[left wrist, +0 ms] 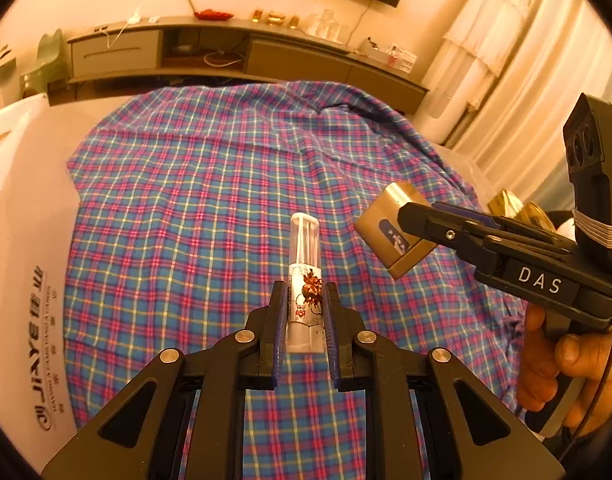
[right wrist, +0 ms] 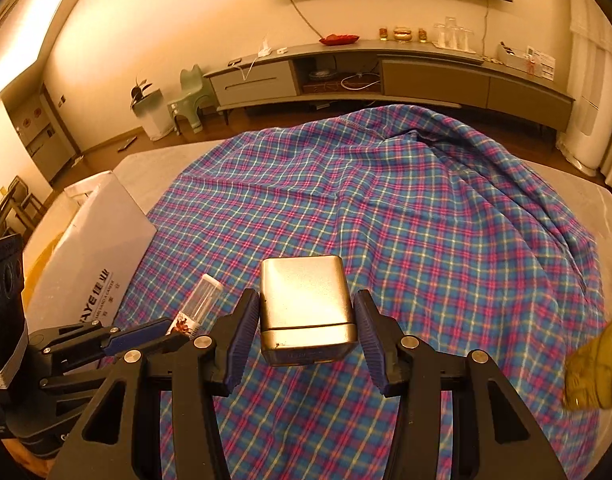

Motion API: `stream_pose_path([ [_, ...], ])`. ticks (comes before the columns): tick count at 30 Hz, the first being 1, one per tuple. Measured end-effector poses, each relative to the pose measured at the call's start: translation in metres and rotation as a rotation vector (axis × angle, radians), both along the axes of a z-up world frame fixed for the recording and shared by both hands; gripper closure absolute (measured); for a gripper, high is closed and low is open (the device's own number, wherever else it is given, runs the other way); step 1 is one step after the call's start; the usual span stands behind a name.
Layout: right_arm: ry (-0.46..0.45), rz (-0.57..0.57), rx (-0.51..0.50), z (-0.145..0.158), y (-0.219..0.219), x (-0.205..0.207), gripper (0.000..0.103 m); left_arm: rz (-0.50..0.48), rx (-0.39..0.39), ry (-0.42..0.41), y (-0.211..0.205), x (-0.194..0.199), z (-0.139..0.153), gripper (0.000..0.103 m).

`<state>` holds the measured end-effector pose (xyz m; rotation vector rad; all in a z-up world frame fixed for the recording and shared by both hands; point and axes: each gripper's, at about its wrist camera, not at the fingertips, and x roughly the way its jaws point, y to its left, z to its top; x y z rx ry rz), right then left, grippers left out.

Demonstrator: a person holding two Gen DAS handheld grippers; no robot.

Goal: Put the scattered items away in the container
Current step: 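Lift the tube and gold cube and carry them over the white box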

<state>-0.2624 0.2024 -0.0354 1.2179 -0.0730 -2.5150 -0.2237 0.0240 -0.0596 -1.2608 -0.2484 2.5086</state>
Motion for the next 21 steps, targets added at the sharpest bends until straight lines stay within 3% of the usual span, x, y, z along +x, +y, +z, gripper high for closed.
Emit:
stream_pose_path([
  [8, 0.015, -0.03, -0.05, 0.014, 0.006, 0.041, 0.053, -0.034, -0.023, 0.065, -0.007, 0.026, 0.02, 0.085],
  [21, 0.023, -0.042, -0.057, 0.008, -0.008, 0.115, 0.053, -0.079, -0.03, 0.149, -0.018, 0.066, 0.05, 0.085],
])
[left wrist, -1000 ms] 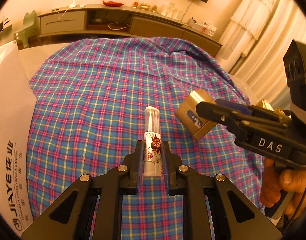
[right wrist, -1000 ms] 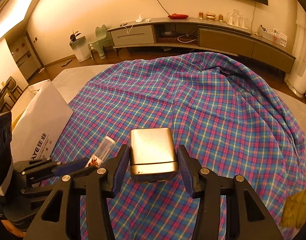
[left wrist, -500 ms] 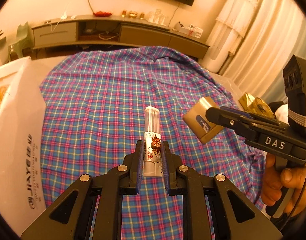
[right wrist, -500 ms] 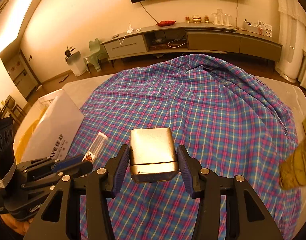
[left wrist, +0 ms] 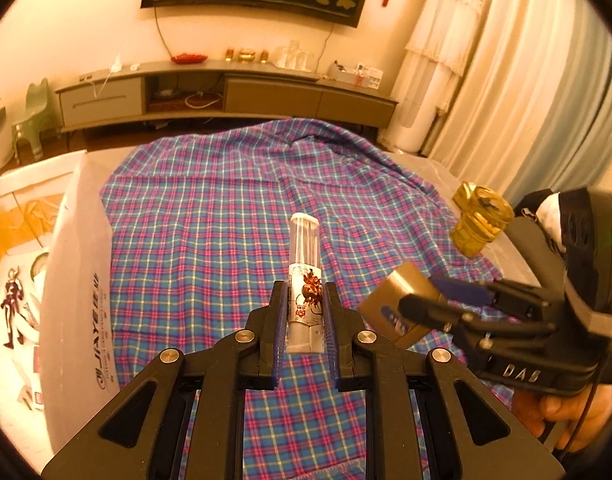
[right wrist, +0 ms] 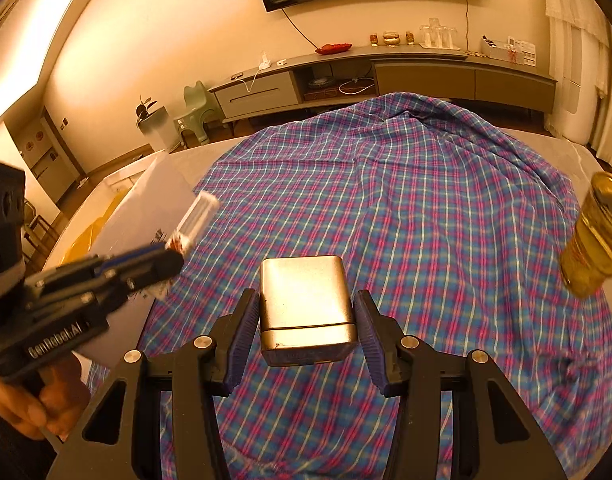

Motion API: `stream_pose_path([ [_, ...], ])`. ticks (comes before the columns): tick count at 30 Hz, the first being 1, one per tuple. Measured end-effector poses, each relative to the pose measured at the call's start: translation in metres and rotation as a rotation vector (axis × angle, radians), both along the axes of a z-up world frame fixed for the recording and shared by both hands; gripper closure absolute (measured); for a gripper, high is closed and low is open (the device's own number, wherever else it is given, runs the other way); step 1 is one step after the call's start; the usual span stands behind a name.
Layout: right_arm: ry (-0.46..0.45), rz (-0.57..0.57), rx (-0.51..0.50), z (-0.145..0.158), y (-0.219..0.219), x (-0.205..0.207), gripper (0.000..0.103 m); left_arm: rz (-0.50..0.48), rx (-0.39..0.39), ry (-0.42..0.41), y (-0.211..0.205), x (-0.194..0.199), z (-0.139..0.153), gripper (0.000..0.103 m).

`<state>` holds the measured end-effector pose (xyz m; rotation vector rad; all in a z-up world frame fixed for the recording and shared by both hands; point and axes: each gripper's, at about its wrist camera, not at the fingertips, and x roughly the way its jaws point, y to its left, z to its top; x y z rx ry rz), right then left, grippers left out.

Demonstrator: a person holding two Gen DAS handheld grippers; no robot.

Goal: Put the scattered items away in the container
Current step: 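Lift the tube and gold cube and carry them over the white box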

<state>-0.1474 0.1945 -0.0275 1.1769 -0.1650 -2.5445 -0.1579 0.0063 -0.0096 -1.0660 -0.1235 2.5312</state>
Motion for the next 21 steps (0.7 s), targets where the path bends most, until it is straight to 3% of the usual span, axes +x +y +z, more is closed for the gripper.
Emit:
stream_pose_path([
  [21, 0.073, 0.048, -0.038, 0.028, -0.041, 0.068, 0.053, -0.018, 0.04, 0.097, -0.036, 0.058, 0.04, 0.085],
])
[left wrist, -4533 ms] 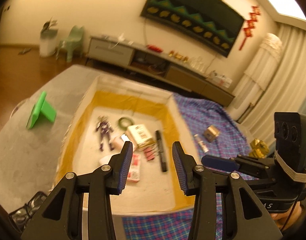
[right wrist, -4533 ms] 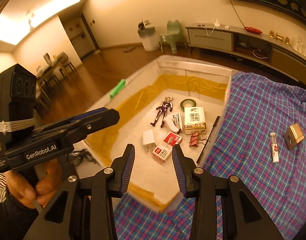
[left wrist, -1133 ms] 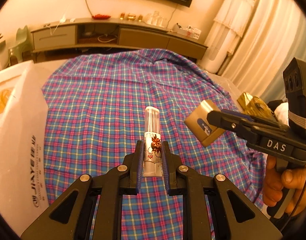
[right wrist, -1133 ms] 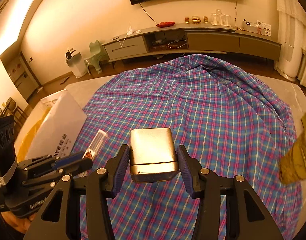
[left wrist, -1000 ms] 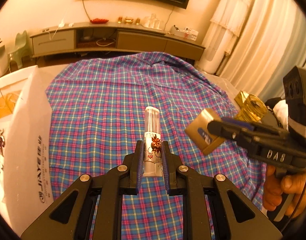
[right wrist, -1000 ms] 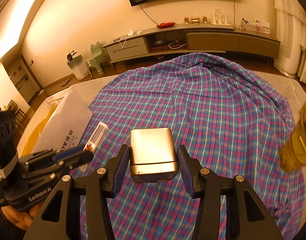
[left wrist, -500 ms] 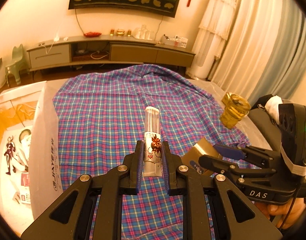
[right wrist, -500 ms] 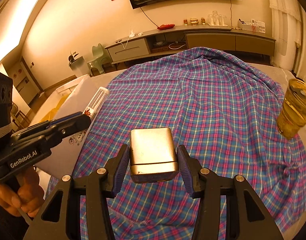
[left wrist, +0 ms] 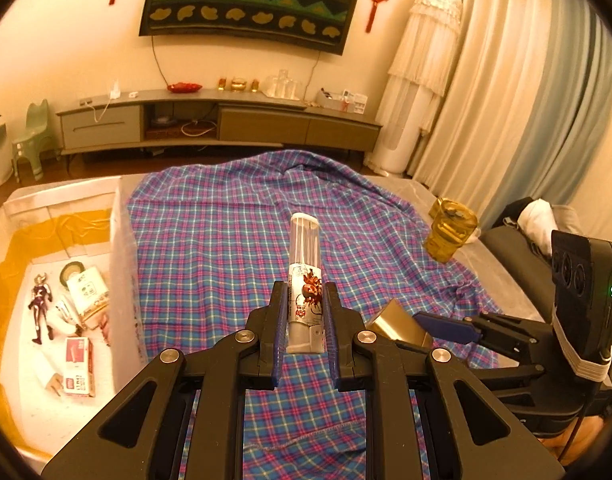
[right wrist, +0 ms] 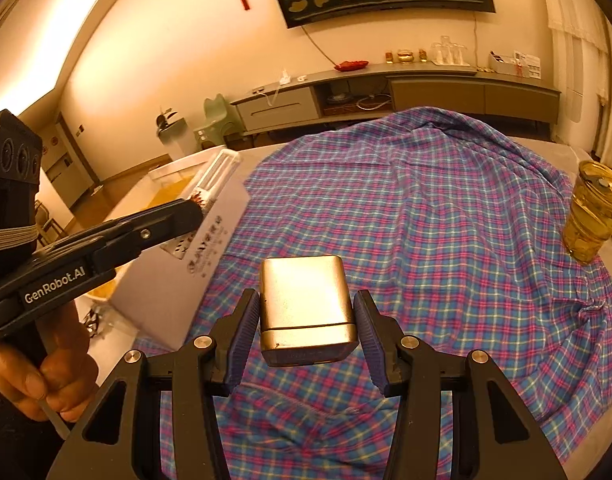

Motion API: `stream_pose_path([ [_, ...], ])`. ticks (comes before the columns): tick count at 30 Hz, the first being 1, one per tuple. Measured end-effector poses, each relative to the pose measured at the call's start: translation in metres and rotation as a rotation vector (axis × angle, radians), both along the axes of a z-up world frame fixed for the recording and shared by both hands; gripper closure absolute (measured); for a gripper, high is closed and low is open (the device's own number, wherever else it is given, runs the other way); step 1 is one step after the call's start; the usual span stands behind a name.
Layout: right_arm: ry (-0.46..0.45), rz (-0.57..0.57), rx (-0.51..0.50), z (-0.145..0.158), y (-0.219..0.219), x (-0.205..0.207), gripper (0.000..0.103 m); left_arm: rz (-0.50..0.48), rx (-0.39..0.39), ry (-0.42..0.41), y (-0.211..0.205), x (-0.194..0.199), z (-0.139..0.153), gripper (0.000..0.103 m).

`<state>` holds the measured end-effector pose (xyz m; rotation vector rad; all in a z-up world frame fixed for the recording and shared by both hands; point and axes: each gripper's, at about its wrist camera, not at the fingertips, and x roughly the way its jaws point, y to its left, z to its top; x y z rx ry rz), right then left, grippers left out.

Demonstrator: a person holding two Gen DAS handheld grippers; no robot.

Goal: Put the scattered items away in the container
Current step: 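Lift the tube and gold cube and carry them over the white box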

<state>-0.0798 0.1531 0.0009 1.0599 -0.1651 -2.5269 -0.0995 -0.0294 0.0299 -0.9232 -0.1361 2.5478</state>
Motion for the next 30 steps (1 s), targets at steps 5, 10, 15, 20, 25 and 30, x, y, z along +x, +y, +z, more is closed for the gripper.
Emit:
stream_pose_path([
  [5, 0.03, 0.045, 0.003, 0.014, -0.021, 0.011, 0.053, 0.006, 0.025, 0.021, -0.02, 0.013, 0.009, 0.085],
  [10, 0.052, 0.076, 0.005, 0.025, -0.038, 0.018, 0.053, 0.016, 0.053, 0.035, -0.04, 0.025, 0.018, 0.085],
  [15, 0.072, 0.103, 0.011, 0.036, -0.052, 0.024, 0.053, 0.034, 0.077, 0.052, -0.059, 0.036, 0.024, 0.085],
  [20, 0.093, 0.126, 0.017, 0.047, -0.065, 0.028, 0.053, 0.059, 0.099, 0.064, -0.077, 0.045, 0.027, 0.085],
  [25, 0.117, 0.148, 0.021, 0.06, -0.077, 0.031, 0.053, 0.083, 0.113, 0.065, -0.091, 0.048, 0.026, 0.085],
  [30, 0.135, 0.168, 0.021, 0.072, -0.087, 0.032, 0.053, 0.104, 0.13, 0.068, -0.103, 0.051, 0.026, 0.085],
])
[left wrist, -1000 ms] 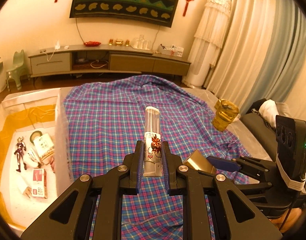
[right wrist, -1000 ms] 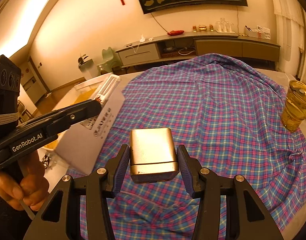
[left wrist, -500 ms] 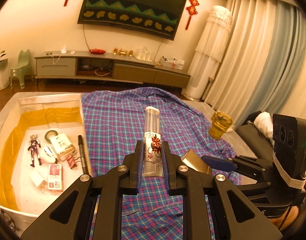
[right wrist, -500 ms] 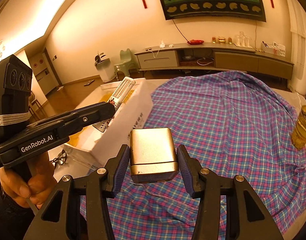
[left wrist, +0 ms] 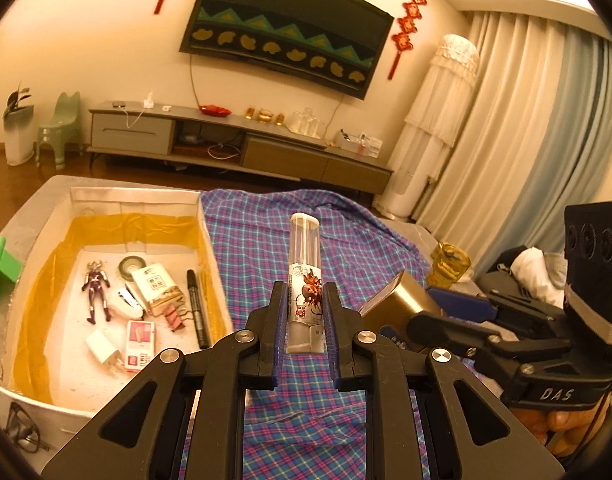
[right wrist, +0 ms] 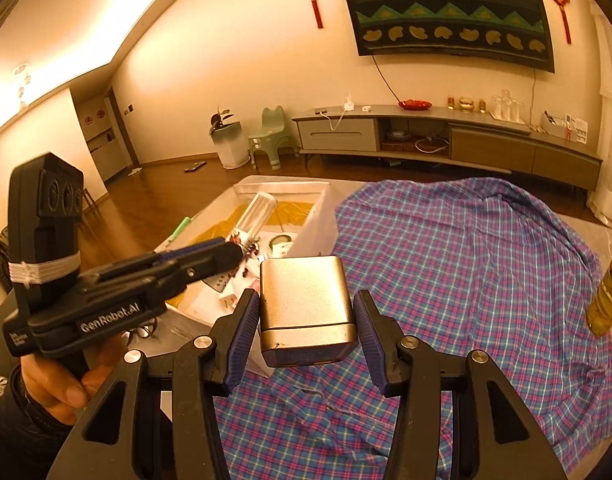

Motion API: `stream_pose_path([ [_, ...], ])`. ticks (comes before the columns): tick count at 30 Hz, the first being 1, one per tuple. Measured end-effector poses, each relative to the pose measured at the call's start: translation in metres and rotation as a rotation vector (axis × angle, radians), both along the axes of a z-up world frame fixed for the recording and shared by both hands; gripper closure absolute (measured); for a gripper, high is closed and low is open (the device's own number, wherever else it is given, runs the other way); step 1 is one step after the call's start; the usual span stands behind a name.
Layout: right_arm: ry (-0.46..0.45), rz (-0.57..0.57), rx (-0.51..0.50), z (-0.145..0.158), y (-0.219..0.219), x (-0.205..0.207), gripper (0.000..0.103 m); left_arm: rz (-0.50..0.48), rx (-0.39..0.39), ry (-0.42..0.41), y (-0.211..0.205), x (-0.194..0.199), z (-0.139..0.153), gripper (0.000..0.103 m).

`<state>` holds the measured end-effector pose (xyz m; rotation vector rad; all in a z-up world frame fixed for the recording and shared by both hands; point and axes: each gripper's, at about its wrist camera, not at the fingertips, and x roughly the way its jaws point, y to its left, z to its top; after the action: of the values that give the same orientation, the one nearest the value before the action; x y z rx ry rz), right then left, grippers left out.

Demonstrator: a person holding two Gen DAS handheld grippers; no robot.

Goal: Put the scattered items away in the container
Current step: 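Lift the tube and gold cube and carry them over the white box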

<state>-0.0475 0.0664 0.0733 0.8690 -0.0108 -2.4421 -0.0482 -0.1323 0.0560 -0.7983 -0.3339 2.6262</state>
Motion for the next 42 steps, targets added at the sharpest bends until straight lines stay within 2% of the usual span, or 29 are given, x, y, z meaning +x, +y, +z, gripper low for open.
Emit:
stream_pose_path([
  [15, 0.034, 0.075, 0.013, 0.028, -0.043, -0.012, 0.053, 0.087, 0.079, -0.023, -0.046, -0.002, -0.007, 0.085],
  [29, 0.018, 0.133, 0.037, 0.028, -0.081, -0.037, 0.053, 0.161, 0.181, -0.098, -0.09, -0.019, -0.031, 0.085],
  [35, 0.001, 0.143, 0.049, 0.024, -0.093, -0.057, 0.053, 0.181, 0.184, -0.127, -0.097, -0.027, -0.04, 0.085],
  [42, -0.023, 0.157, 0.082, 0.019, -0.112, -0.086, 0.053, 0.19, 0.115, -0.217, -0.093, -0.043, -0.062, 0.085],
])
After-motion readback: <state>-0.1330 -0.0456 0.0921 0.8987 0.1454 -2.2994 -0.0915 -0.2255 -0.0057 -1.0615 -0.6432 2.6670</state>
